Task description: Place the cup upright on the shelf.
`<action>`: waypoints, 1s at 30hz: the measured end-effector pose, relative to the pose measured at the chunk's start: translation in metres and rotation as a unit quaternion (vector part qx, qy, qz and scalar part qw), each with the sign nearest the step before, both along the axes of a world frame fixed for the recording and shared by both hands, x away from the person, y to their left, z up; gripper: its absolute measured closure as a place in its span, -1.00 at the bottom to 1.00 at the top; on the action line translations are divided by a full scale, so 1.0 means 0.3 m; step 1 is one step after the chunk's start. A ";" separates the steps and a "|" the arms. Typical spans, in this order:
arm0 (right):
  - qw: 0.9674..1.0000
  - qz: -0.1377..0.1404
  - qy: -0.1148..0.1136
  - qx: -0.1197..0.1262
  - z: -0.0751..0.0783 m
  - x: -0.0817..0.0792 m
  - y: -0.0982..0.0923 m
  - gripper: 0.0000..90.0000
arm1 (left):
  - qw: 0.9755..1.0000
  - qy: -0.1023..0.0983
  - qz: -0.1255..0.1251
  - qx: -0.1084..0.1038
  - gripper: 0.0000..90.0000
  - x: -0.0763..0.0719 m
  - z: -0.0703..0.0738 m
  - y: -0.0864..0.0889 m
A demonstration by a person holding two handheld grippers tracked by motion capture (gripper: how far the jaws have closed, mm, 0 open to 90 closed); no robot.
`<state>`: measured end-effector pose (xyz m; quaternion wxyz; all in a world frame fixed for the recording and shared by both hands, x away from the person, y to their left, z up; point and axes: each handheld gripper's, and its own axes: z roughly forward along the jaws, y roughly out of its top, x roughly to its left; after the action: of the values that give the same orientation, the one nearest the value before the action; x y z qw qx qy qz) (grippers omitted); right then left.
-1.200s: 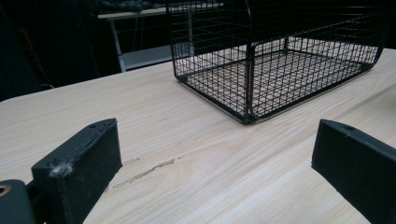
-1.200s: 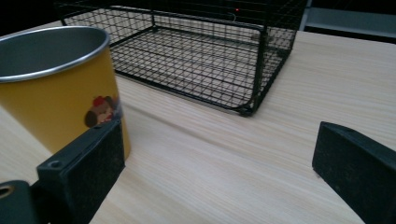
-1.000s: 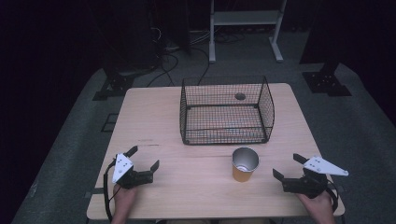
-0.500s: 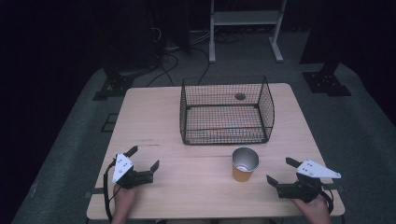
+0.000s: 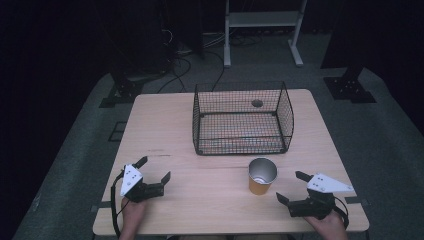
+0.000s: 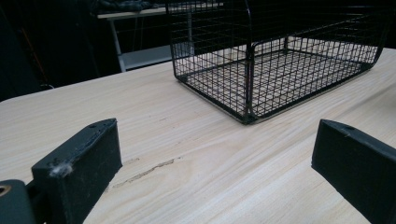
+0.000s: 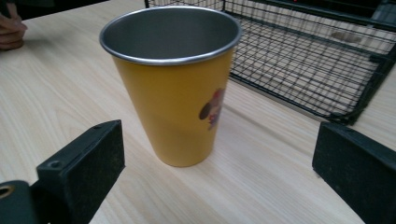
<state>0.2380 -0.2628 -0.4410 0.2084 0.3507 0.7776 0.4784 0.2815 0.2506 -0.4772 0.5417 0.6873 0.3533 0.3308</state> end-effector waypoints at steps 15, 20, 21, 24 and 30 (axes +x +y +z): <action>0.999 0.028 0.010 -0.017 -0.013 0.031 0.067 -0.96 | 1.000 0.000 -0.001 0.002 -0.98 -0.001 0.000 0.000; 0.999 0.034 0.016 -0.020 -0.018 0.044 0.082 -0.96 | 1.000 0.000 -0.001 0.001 -0.98 -0.001 0.000 0.000; 0.999 0.034 0.017 -0.019 -0.019 0.048 0.085 -0.96 | 1.000 0.000 -0.001 0.001 -0.98 -0.001 0.000 0.000; 0.999 0.035 0.021 -0.019 -0.021 0.057 0.092 -0.96 | 1.000 -0.001 -0.001 0.002 -0.98 -0.002 0.000 -0.001; 0.998 0.042 0.024 -0.027 -0.021 0.073 0.111 -0.96 | 1.000 0.000 -0.001 0.001 -0.98 -0.001 0.000 0.000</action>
<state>0.2599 -0.2295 -0.4473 0.1792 0.3229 0.8093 0.4568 0.2811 0.2505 -0.4772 0.5413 0.6880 0.3522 0.3310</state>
